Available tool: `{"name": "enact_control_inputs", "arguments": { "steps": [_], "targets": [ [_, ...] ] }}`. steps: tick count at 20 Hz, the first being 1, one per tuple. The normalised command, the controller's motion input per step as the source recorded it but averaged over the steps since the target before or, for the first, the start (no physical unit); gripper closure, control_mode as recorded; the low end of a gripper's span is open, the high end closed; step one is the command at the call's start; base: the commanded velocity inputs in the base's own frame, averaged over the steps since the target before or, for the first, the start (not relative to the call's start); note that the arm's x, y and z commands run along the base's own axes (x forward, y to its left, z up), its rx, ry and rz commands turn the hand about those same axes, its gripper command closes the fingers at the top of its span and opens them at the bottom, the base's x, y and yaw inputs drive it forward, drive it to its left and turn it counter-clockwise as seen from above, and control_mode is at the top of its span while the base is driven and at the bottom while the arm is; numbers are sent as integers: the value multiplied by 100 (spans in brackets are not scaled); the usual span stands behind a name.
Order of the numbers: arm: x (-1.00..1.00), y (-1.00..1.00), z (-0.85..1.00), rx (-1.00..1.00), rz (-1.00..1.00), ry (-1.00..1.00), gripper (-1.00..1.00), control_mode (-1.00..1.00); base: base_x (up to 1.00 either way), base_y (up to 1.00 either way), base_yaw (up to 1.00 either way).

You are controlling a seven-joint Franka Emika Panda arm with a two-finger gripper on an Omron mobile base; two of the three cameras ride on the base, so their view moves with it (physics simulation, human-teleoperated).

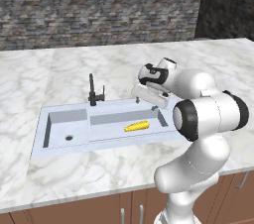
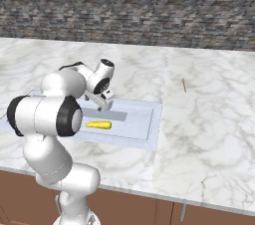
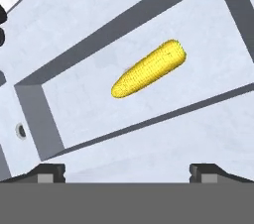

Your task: Turn on the sink faucet. Then move the corn from the counter to the sink. Turn off the sink. Move the vegetable from the sink to the pot next to the stove. Finally move the pot to the front right burner.

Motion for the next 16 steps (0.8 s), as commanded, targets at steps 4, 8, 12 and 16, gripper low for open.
{"name": "enact_control_inputs", "arguments": {
  "steps": [4,8,12,16],
  "targets": [
    [-28,0,-34,-6,-10,1,-100,-100,0,0,0],
    [-4,0,-34,-10,-8,0,-100,-100,0,0,0],
    [0,0,-36,-10,-5,0,-100,-100,0,0,0],
    [0,0,-31,-6,-4,0,-100,-100,0,0,0]
  ]
}}
